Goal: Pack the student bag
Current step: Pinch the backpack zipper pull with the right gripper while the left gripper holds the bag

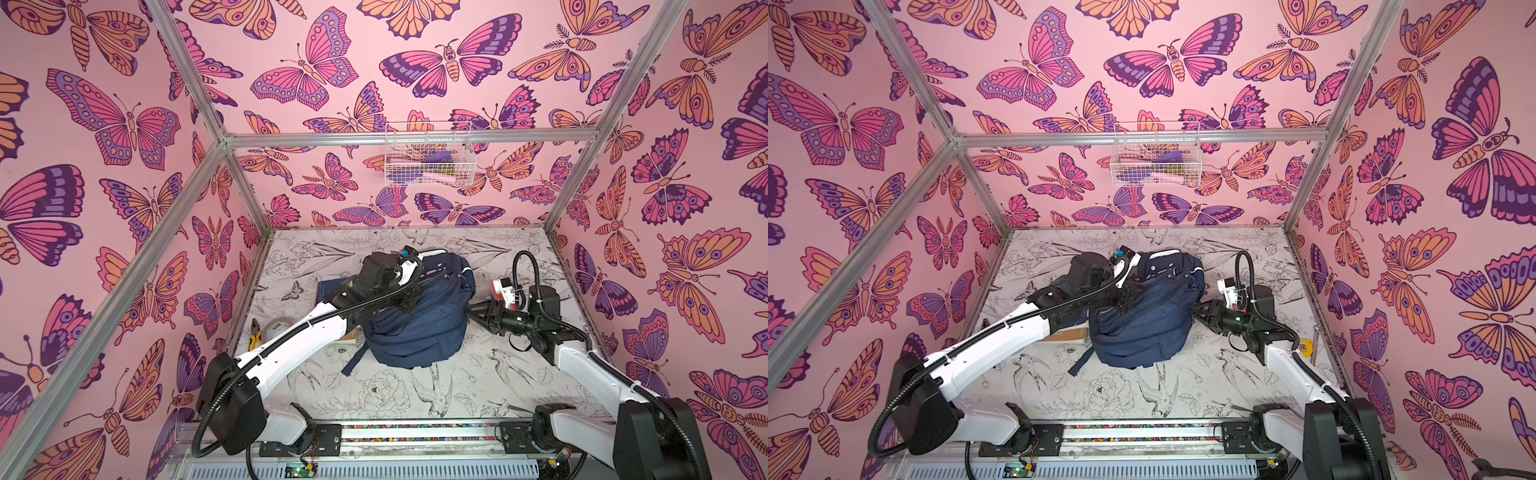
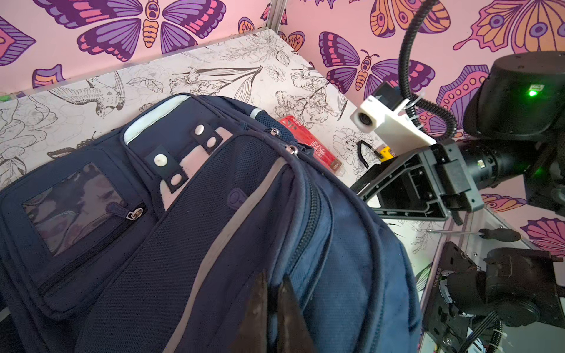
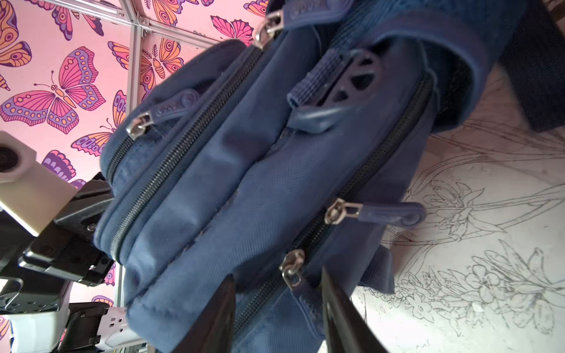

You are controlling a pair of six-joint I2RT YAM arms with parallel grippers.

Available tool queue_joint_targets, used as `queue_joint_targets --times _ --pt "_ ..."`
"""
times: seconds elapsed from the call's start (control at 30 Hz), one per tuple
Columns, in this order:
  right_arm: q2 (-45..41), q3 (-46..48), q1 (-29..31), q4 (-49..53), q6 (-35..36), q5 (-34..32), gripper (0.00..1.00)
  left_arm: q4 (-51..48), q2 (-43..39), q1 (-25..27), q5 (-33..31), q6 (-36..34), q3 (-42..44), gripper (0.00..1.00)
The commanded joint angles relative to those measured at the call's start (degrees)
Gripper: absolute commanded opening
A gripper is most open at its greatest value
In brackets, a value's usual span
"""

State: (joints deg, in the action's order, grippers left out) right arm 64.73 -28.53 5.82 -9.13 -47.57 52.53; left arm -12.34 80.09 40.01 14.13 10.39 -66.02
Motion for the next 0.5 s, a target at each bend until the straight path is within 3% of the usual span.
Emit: queue_joint_targets --times 0.0,0.2,0.47 --pt "-0.19 -0.29 0.91 0.66 1.64 -0.13 0.4 4.72 -0.3 -1.34 -1.3 2.17 -1.35 0.0" --pt "0.87 -0.66 3.35 3.59 4.43 -1.78 0.35 5.53 -0.08 -2.03 -0.58 3.07 -1.83 0.0" --pt "0.49 -2.72 3.68 8.34 7.34 -5.44 0.15 5.54 0.31 -2.22 -0.06 2.91 -1.68 0.0"
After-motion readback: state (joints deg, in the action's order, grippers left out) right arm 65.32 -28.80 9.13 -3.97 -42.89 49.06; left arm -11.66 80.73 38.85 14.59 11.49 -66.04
